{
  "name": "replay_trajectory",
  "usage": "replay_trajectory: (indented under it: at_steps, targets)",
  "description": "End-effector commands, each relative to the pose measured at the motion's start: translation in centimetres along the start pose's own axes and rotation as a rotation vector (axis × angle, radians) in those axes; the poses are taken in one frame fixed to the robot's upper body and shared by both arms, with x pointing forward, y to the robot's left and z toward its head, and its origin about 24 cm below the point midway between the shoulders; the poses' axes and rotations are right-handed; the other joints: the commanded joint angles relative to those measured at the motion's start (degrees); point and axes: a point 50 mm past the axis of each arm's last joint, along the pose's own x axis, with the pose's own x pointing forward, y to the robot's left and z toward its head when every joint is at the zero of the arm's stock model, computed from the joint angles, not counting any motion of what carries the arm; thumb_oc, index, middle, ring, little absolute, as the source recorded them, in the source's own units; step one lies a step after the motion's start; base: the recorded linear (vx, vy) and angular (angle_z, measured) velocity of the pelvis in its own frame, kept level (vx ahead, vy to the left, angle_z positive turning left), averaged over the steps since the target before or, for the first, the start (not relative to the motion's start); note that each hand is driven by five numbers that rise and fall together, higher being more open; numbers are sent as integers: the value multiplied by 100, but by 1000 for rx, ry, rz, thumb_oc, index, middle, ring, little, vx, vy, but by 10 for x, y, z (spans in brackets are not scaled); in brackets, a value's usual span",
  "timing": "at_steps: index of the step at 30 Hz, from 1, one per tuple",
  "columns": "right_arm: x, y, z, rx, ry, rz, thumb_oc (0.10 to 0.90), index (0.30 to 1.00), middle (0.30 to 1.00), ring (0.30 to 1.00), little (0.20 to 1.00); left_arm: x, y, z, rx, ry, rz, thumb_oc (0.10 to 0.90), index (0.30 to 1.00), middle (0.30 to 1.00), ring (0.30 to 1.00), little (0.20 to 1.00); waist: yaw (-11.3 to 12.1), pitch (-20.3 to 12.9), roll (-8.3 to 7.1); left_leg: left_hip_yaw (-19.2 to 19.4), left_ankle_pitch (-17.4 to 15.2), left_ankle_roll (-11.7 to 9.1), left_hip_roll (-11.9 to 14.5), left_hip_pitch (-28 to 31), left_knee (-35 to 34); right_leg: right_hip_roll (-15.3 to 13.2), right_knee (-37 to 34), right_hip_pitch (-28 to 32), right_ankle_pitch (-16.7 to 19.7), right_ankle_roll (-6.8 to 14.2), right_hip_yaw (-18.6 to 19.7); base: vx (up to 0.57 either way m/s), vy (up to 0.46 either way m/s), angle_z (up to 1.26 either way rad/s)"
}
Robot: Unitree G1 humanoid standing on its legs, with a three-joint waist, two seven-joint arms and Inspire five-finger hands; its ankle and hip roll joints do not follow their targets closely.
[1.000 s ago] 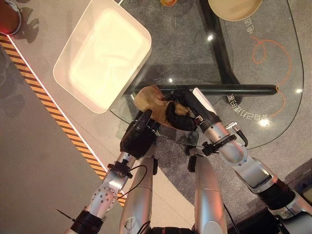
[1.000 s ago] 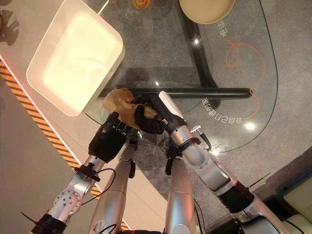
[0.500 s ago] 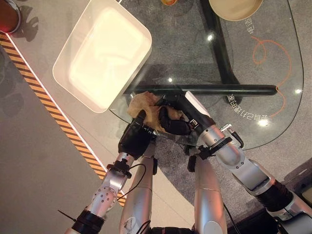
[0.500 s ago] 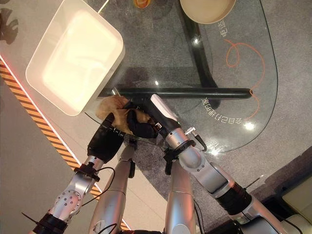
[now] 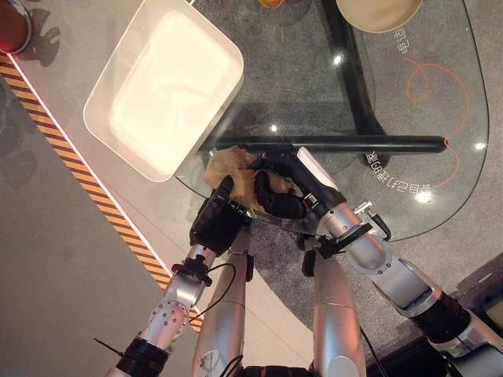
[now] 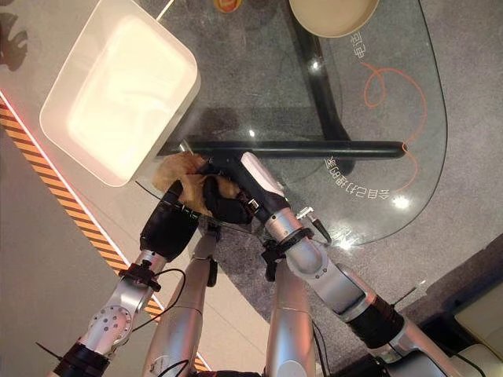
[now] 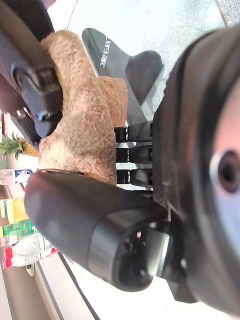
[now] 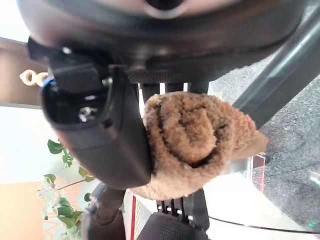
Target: Wipe the table with a cloth and put it in the basket.
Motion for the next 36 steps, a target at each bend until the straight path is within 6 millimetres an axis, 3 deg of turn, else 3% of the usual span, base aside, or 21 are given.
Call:
replay_trajectory:
  at_steps: [1, 24, 36]
  targets:
    - [3, -12, 38, -23, -214, -118, 800, 900, 900, 900, 900, 4, -51, -11, -41, 32, -304, 100, 300, 300, 300, 200, 73, -158, -98, 684, -731, 352, -302, -57, 694, 440, -989, 159, 799, 62, -11, 0, 0, 0]
    - [-23, -54, 33, -96, -194, -465, 800, 900, 900, 900, 900, -9, -44, 0, -29, -17, -300, 100, 300, 300, 300, 200, -47, -158, -200, 811, -813, 351, -197, 33, 660, 498, -981, 207, 785, 106, 53, 0, 0, 0]
    - [-36, -66, 27, -97, -159, -555, 800, 900, 900, 900, 900, -13, -42, 6, -7, -41, -297, 100, 300, 300, 300, 200, -88, -158, -252, 867, -837, 341, -151, 42, 640, 518, -986, 211, 772, 127, 79, 1, -1, -1]
